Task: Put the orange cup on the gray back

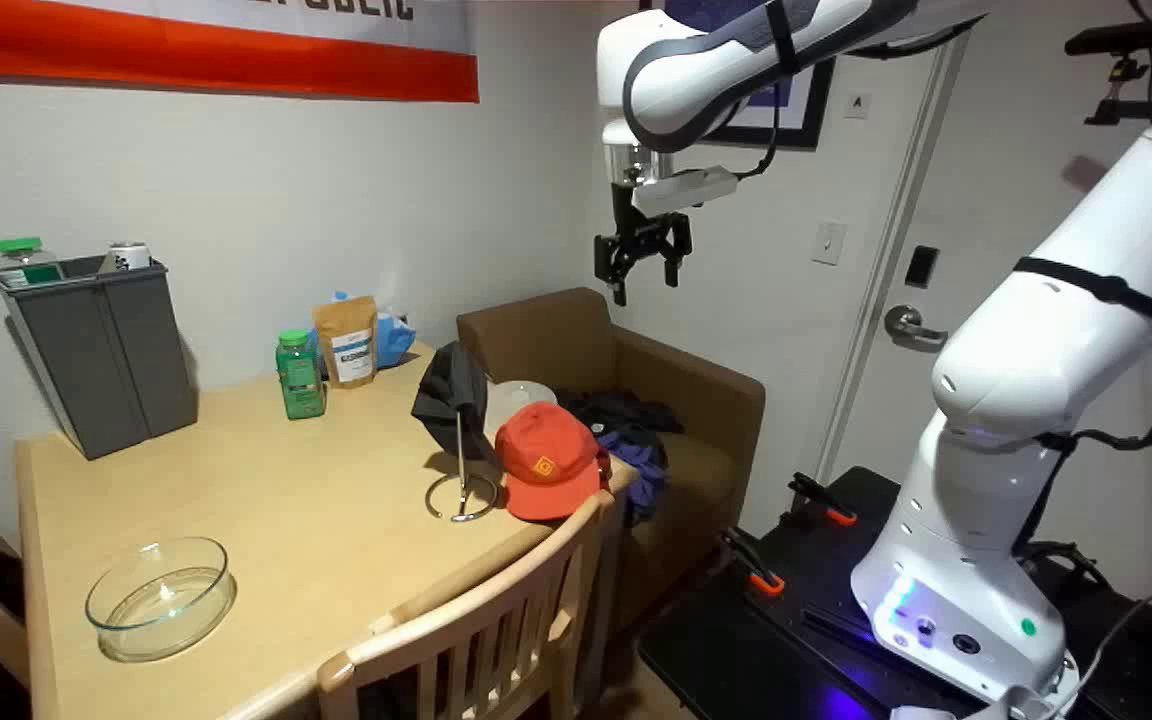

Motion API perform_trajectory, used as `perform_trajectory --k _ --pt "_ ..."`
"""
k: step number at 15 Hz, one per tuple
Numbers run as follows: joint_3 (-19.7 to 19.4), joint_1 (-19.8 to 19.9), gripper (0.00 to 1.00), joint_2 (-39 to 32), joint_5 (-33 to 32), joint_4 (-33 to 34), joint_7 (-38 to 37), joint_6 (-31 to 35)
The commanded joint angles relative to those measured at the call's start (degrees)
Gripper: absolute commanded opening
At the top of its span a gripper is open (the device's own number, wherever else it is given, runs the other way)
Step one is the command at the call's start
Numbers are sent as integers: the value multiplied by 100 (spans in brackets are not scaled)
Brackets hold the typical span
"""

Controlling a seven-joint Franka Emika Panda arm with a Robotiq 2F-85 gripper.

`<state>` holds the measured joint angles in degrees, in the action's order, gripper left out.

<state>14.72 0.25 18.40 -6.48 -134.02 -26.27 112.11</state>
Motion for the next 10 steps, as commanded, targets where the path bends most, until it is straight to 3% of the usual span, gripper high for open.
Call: perform_trajectory --k 1,10 --pt "-131 -141 100 -13 -43 10 -35 -15" --pt "-346 -99 100 -1387 -848 960 40 23"
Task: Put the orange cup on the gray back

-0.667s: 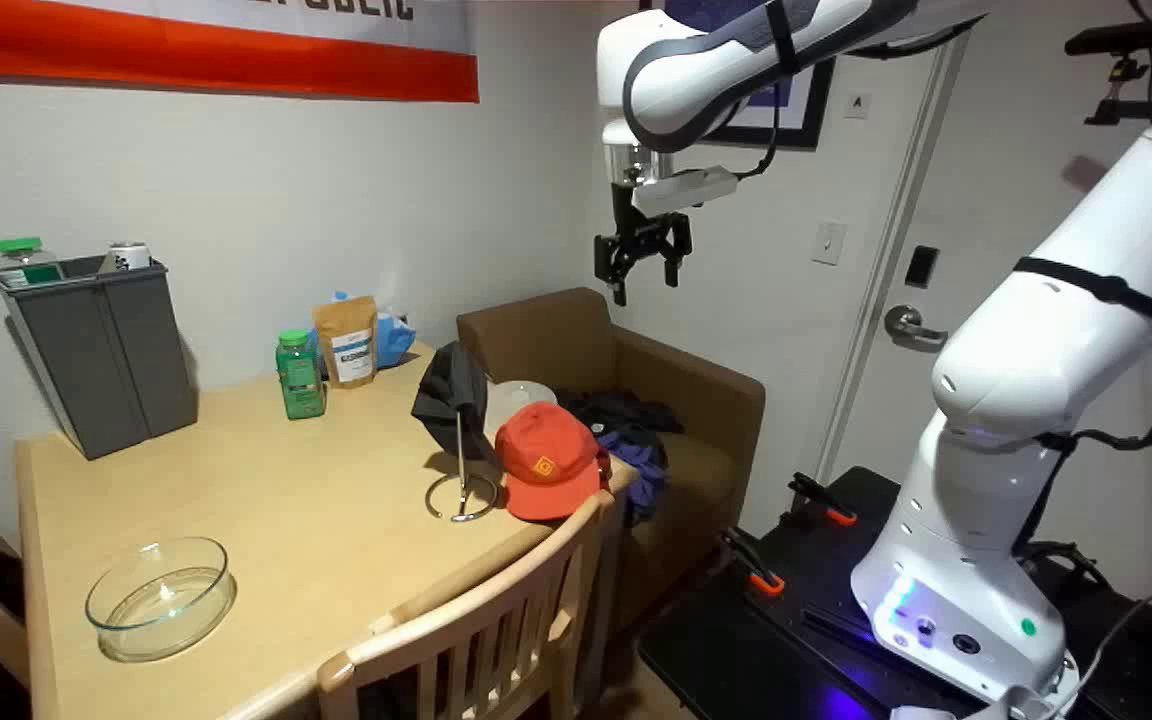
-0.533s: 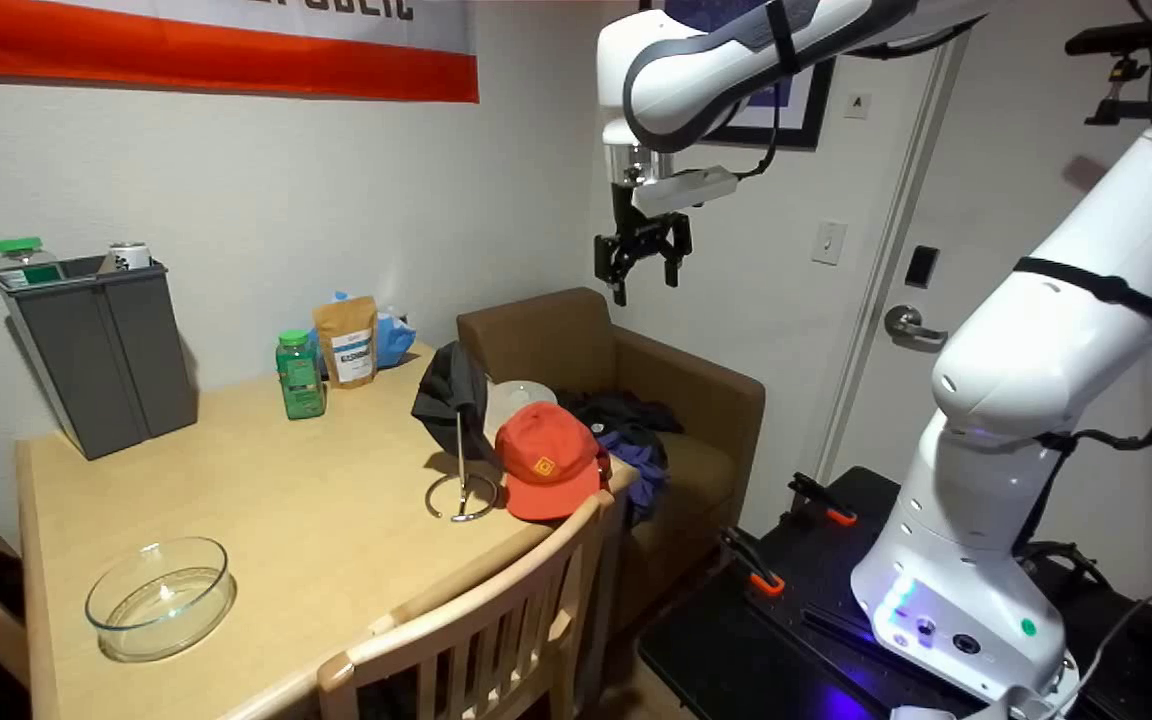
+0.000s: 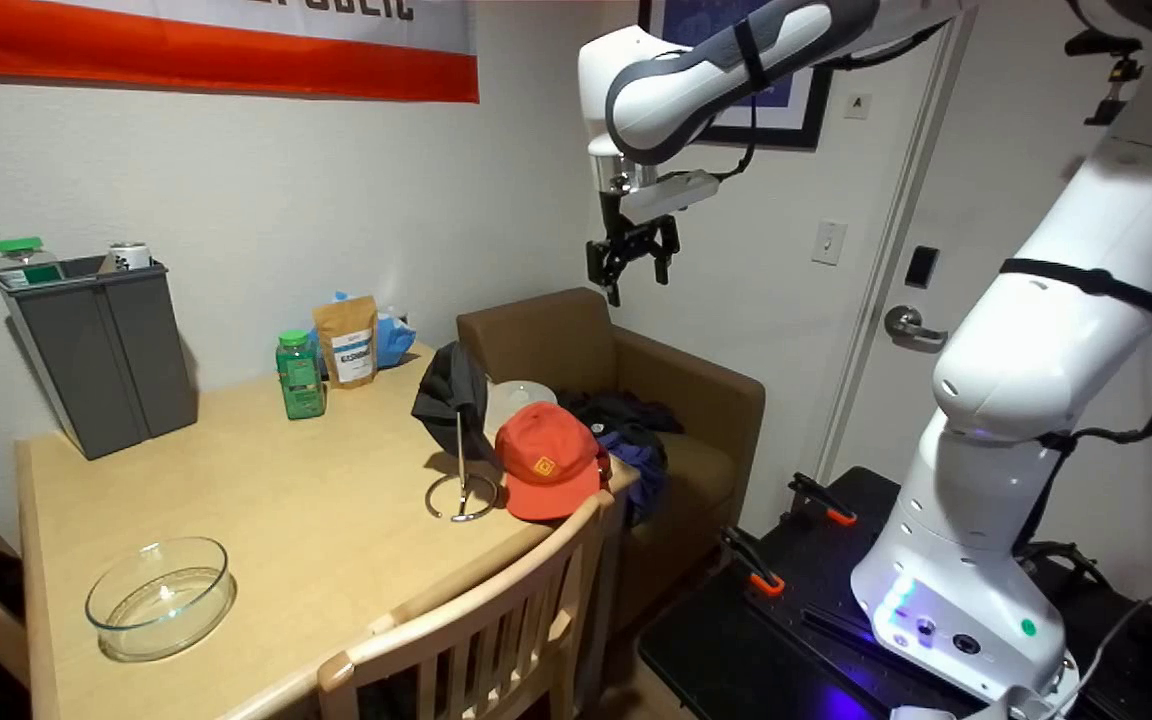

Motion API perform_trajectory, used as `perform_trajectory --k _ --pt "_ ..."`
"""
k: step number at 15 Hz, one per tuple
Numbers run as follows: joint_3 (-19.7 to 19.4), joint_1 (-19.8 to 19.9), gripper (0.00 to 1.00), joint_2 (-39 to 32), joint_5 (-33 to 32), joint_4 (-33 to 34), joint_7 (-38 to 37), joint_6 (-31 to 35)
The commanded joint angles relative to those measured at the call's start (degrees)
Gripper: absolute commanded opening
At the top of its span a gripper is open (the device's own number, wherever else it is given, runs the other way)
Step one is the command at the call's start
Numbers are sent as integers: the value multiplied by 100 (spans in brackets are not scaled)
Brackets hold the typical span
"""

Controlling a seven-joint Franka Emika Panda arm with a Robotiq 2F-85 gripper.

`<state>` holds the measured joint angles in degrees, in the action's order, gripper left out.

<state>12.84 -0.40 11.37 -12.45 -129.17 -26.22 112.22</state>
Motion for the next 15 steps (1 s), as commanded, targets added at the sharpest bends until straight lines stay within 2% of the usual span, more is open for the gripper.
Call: perform_trajectory --k 1,9,11,13,14,15 --pt "-220 -56 100 -887 -309 567 80 10" --pt "-697 -257 100 -2242 -196 1255 1043 312" --pt "-751 -340 100 -2209 -297 1338 1186 134" --pt "-772 -356 100 -1644 -262 1023 1472 174" --pt "-808 -382 100 -2194 -222 1243 1217 322" --pt "-798 -382 100 -2080 -226 1240 1294 307"
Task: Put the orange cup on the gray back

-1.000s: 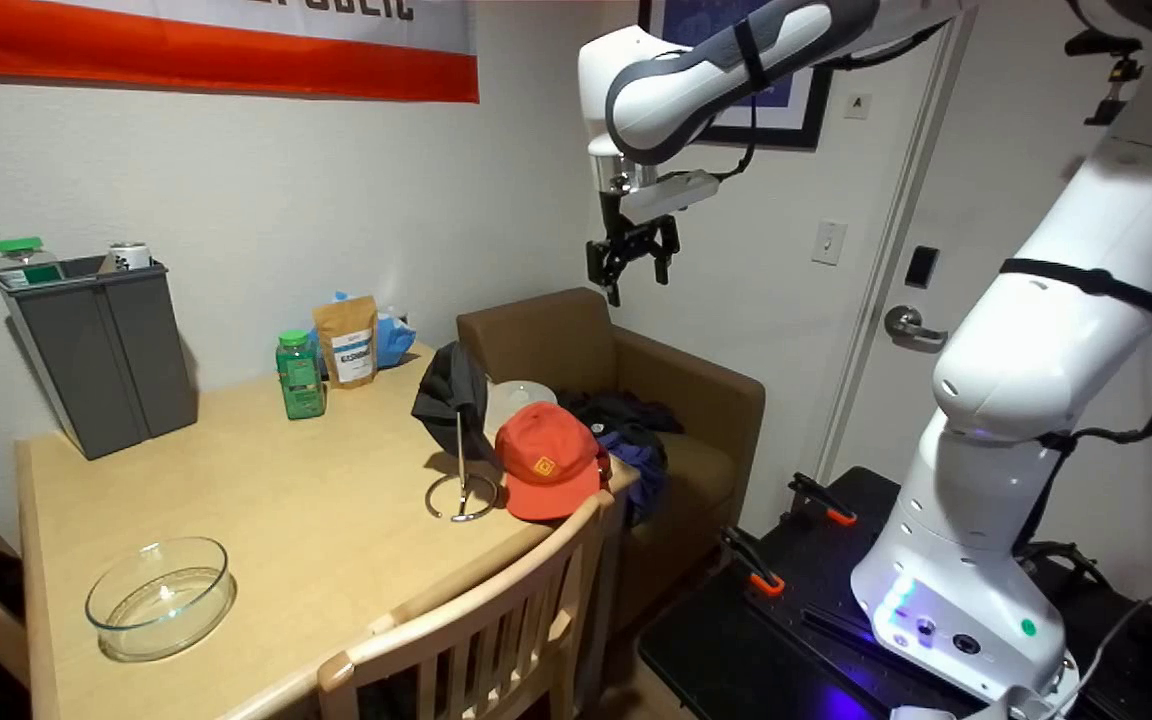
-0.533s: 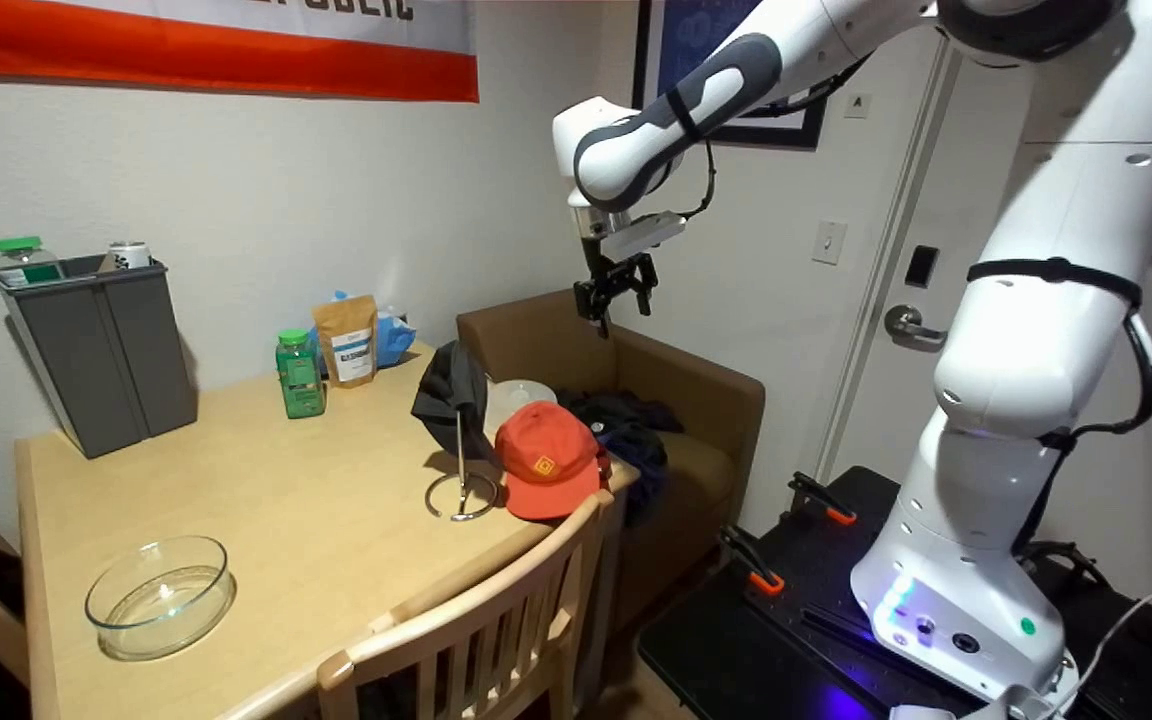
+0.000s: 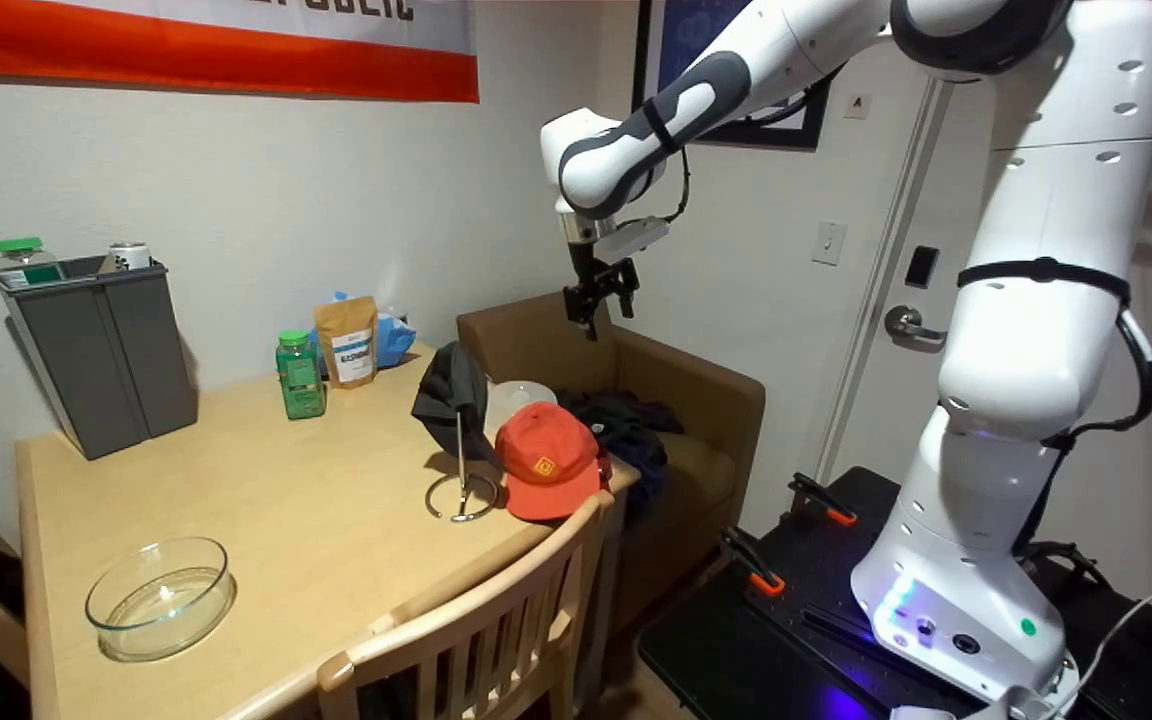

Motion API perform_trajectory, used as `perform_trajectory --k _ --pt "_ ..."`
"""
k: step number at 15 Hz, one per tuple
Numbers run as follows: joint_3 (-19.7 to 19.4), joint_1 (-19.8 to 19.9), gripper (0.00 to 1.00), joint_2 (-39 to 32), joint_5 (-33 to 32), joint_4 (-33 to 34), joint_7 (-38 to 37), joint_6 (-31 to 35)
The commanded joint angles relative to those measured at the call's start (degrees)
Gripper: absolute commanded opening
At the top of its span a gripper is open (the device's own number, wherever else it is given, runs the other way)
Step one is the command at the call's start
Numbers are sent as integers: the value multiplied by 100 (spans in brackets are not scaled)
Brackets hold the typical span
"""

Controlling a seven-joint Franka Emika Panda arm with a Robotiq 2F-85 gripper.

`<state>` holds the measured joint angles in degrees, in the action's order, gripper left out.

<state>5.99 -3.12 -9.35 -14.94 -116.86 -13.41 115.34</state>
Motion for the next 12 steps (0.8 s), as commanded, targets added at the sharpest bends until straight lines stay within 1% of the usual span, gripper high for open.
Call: perform_trajectory --k 1,2,4,7,9,12 --pt "-103 -110 100 112 18 -5 63 -45" --pt "-97 -109 100 210 15 -24 84 -78" --pt "-87 -117 100 -34 22 102 168 74" --pt "-109 -14 100 -829 418 434 841 405" --pt "-124 89 100 -1389 753 703 1478 534" --pt "-147 315 100 -2239 1169 1282 2294 396"
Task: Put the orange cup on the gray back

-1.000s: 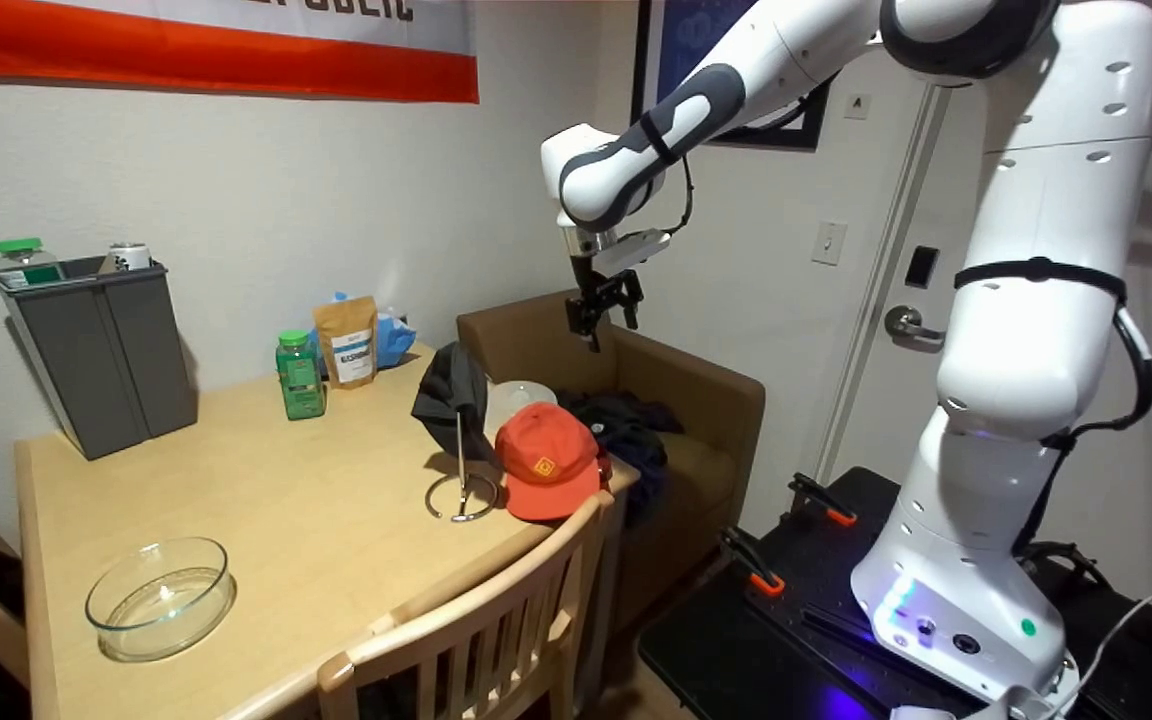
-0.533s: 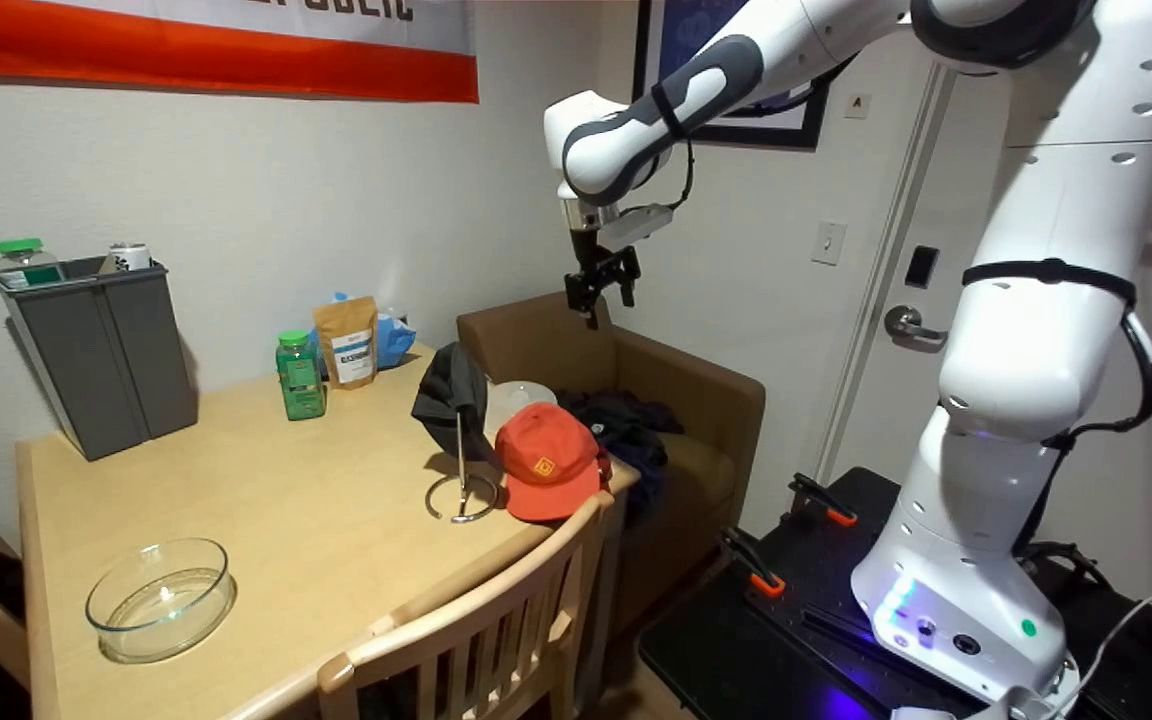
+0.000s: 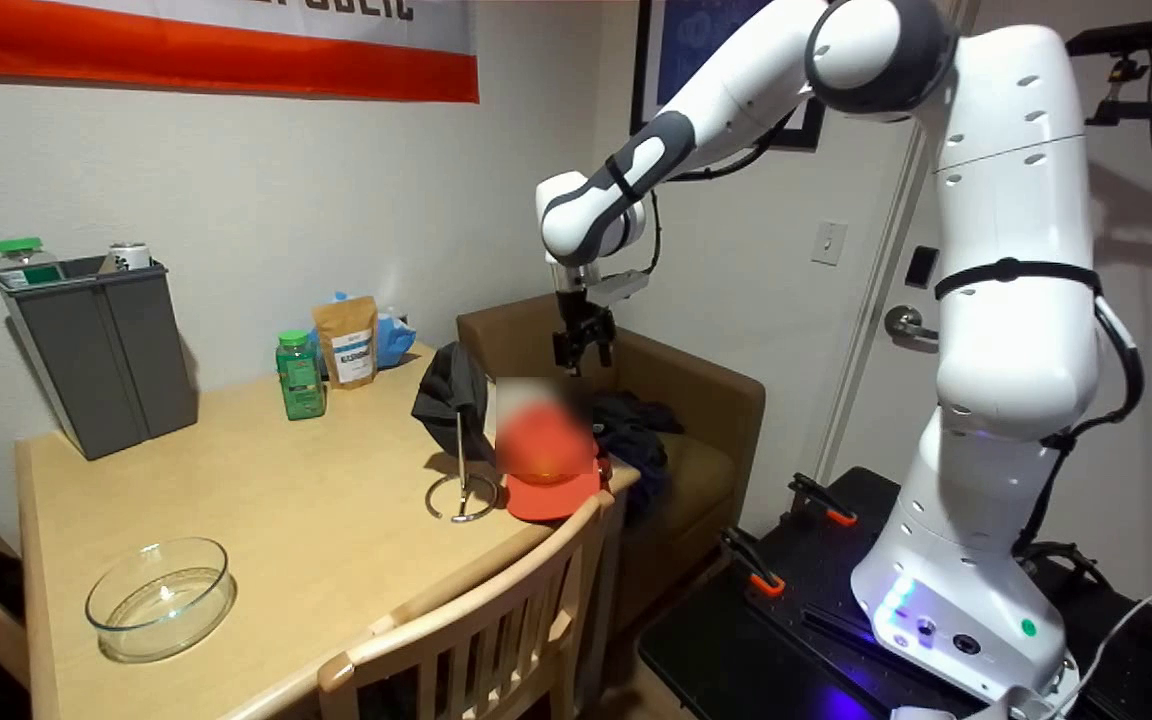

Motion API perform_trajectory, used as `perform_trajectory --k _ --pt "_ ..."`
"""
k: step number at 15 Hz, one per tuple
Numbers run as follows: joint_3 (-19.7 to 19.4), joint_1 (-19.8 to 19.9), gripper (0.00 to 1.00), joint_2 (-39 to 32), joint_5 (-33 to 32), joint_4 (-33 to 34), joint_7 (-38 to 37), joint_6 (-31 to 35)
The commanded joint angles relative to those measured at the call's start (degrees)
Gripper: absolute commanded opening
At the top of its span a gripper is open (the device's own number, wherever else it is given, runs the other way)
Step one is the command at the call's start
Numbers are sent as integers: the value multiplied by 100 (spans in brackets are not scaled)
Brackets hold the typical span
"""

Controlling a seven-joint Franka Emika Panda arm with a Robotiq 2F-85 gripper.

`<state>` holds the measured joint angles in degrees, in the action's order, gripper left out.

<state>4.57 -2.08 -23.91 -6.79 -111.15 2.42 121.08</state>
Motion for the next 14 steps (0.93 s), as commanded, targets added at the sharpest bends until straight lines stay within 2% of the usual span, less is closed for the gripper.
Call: perform_trajectory --k 1,6,14 --pt "16 312 100 -1038 476 924 967 -232" --pt "39 516 100 -2031 624 2086 1525 -823" --pt "42 210 100 -2871 412 3453 1524 -1894"
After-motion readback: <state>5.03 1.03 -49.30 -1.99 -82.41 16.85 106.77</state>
